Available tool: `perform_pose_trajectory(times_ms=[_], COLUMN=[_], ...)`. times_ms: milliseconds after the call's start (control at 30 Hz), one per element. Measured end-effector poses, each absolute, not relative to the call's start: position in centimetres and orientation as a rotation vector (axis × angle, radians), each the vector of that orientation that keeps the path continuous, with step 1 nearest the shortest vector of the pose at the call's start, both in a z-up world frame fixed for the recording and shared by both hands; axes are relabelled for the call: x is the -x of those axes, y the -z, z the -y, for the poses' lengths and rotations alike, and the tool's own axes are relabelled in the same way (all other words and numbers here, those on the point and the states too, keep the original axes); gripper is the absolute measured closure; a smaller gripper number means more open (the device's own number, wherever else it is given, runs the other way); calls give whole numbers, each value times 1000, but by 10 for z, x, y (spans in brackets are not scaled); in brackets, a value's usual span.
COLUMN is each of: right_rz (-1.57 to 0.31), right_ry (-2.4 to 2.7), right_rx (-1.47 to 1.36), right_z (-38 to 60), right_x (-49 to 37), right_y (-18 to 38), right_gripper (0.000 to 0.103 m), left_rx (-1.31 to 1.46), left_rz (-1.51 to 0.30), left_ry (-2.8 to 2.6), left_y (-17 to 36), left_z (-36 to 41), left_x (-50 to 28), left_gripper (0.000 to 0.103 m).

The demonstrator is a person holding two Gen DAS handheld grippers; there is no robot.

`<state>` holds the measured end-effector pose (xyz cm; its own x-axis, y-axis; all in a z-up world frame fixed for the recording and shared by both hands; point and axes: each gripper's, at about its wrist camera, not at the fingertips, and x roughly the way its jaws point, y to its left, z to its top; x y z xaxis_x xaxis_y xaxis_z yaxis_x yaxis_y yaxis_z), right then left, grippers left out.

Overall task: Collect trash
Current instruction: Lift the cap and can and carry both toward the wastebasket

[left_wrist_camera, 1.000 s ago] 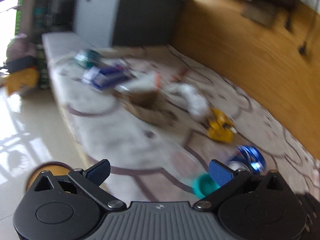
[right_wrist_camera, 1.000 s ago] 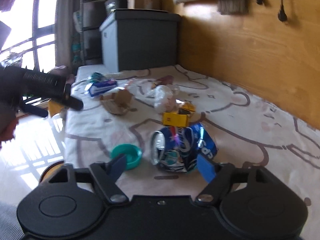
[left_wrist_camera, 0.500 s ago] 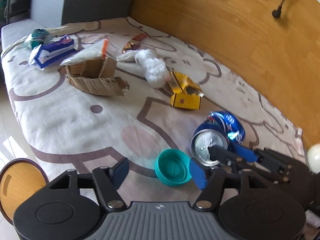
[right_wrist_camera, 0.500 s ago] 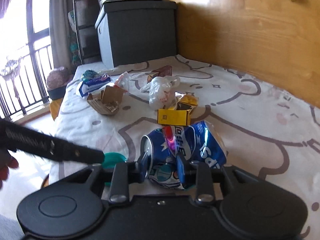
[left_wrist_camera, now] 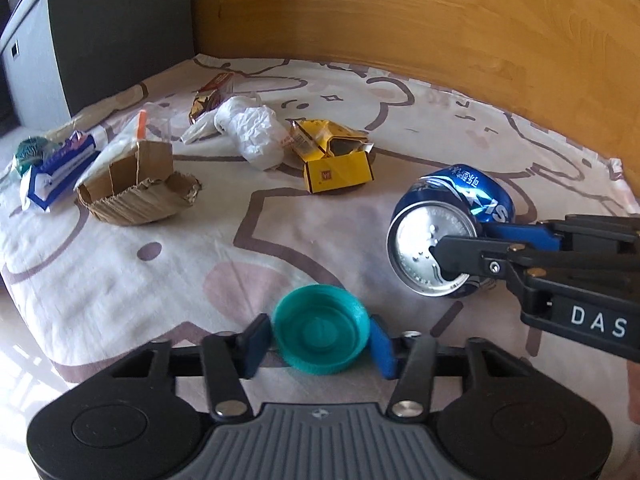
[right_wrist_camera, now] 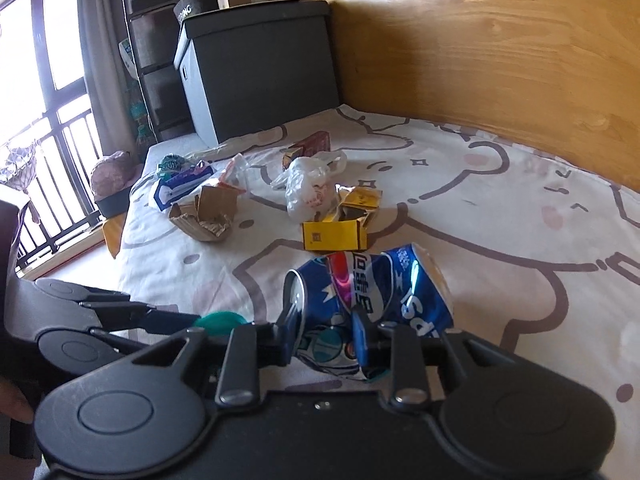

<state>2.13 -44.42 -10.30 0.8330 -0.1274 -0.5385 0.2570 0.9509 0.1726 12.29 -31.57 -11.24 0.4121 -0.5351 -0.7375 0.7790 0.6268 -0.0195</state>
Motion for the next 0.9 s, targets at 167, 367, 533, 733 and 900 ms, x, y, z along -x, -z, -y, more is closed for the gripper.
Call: perform_pose_trajectory(times_ms=[167,367,533,733,900], right_rz=[-569,-568,-633,-579,-659], right_ry=[202,193,169,123,46], right_rx=[-231,-192,-125,-13,1], right_z=[440,429,414,410,442], right_x=[-21,-18,-22,-18,-40], right_y=[100,90,98,80,76], right_gripper=[74,74,55,0,0], left_rx=[-319,-245,-219,-175,-151], left_rz=[-789,-772,-782,-799,-801], left_ry=[826,789,775,773,767], left_y=[109,96,94,94,92], left_z=[308,286,273,257,247], left_x=[-123,-123,-123,-125,-126], left_gripper=[53,53,53,53,53])
